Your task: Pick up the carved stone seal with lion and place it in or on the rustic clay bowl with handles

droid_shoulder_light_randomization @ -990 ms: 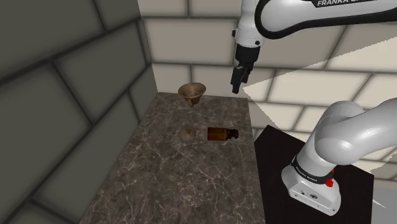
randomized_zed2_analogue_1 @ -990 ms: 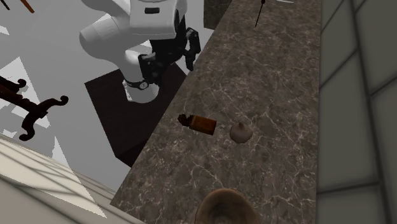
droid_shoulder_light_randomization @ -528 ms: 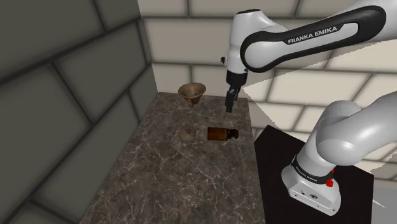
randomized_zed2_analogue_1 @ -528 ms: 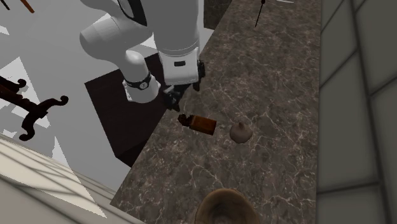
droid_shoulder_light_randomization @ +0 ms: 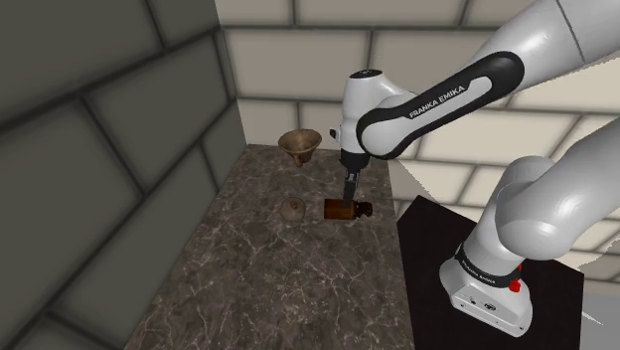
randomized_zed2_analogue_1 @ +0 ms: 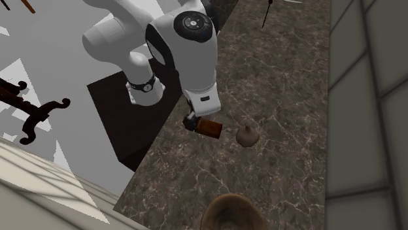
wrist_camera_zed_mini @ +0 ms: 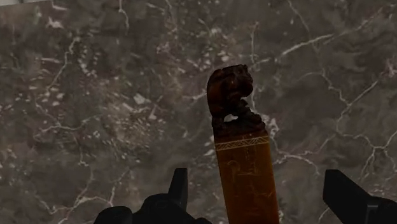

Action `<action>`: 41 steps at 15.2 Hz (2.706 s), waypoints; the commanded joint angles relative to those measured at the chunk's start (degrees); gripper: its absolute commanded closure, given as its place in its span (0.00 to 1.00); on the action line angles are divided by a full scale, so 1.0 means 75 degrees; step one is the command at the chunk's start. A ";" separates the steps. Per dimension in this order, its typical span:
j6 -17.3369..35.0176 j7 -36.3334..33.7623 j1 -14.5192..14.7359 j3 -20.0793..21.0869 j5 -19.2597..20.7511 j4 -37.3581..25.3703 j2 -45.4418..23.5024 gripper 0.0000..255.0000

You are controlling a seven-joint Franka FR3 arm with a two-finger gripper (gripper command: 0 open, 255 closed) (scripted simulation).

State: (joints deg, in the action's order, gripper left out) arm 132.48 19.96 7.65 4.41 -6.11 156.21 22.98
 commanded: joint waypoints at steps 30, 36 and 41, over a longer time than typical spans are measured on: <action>0.0905 0.0176 0.0093 0.0042 -0.0061 0.0183 -0.0728 1.00; 0.0103 0.0131 0.0079 0.0022 -0.0018 -0.0062 -0.0172 1.00; -0.0542 0.0098 0.0069 0.0003 0.0015 -0.0319 0.0217 1.00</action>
State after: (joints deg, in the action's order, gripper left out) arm 129.45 20.74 8.19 4.46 -6.06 154.31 24.08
